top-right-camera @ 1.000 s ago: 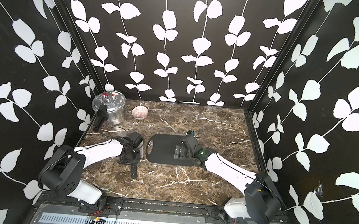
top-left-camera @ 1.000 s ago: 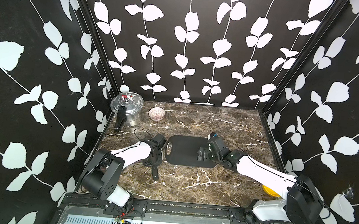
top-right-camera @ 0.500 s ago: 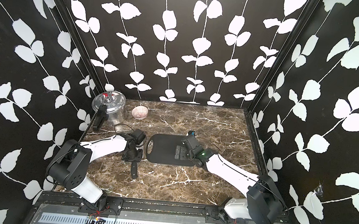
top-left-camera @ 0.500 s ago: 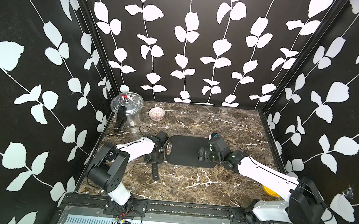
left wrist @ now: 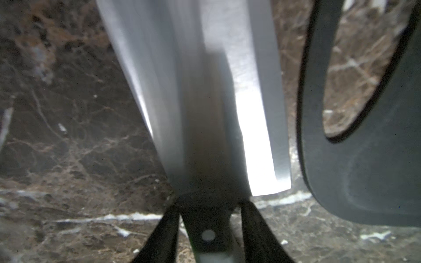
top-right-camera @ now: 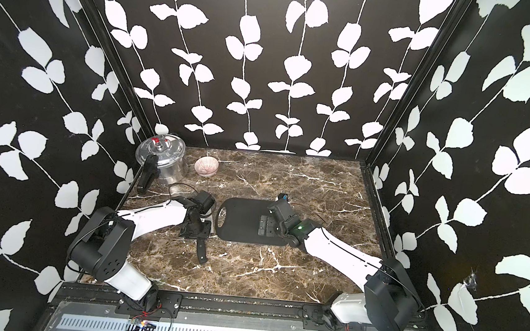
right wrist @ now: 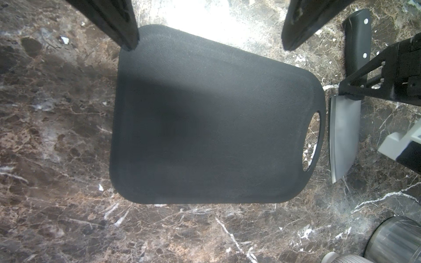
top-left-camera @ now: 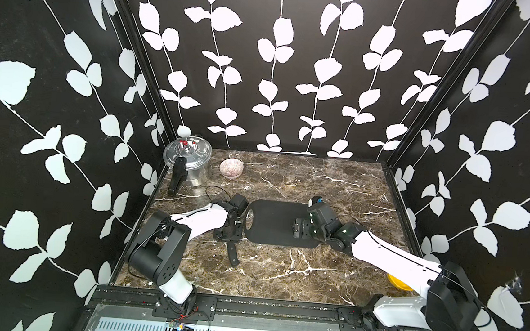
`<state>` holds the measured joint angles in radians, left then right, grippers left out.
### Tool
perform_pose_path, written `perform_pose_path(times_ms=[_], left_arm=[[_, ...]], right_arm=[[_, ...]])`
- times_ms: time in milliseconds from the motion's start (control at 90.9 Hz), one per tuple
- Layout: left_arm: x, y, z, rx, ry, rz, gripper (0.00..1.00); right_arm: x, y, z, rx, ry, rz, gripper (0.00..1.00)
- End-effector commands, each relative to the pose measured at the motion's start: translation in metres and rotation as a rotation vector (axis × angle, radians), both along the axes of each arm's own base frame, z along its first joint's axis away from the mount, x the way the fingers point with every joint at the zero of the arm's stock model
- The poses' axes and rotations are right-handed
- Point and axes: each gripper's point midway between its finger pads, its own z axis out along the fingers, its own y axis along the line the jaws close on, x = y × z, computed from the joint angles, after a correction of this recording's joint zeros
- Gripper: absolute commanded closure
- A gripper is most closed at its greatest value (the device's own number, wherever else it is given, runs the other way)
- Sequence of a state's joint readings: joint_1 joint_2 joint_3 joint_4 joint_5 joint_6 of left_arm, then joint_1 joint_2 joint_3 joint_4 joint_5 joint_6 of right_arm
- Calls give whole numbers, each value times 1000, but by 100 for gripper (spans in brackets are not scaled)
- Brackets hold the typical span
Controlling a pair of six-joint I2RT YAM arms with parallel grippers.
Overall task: Align the knife with the edge of the cutting board
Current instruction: Pick up the knife at the center of the board, then place the knife at the edge of the cutting board.
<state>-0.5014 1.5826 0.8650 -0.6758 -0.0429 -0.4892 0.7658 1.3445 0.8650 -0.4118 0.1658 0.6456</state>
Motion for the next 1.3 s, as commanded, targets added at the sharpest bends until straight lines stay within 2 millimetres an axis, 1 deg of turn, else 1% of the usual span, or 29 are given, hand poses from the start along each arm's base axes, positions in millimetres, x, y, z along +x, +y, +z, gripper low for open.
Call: perform_pose_path(times_ms=[0, 154, 242, 418, 649, 748, 814, 957, 1034, 1133, 1155, 1287], left_arm=[[-19, 10, -11, 35, 67, -2, 73], [-16, 9, -6, 28, 46, 12, 74], [-12, 10, 2, 31, 23, 18, 75], [-5, 5, 21, 2, -20, 41, 76], [4, -7, 51, -45, -86, 53, 75], [8, -16, 60, -56, -107, 44, 75], [9, -21, 63, -64, -111, 45, 75], [13, -40, 71, -89, -135, 31, 75], [16, -55, 76, -97, -148, 11, 75], [19, -74, 77, -102, -157, -7, 75], [17, -84, 78, -106, -159, -30, 75], [17, -121, 74, -115, -156, -72, 74]], right_arm=[[5, 5, 5, 14, -20, -3, 1], [5, 5, 6, 14, -24, -1, 1], [4, 4, 6, 12, -24, -4, 0], [4, 0, 5, 12, -21, -18, 0], [3, -7, 2, 29, -15, -40, 0], [2, -11, 1, 31, -11, -50, 0], [1, -14, 0, 34, -9, -58, 0], [0, -23, -1, 42, -6, -82, 0], [-2, -30, -3, 51, 0, -106, 0], [-6, -42, -7, 69, 12, -141, 0], [-7, -44, -7, 76, 12, -148, 1], [-15, -59, -12, 102, 22, -184, 0]])
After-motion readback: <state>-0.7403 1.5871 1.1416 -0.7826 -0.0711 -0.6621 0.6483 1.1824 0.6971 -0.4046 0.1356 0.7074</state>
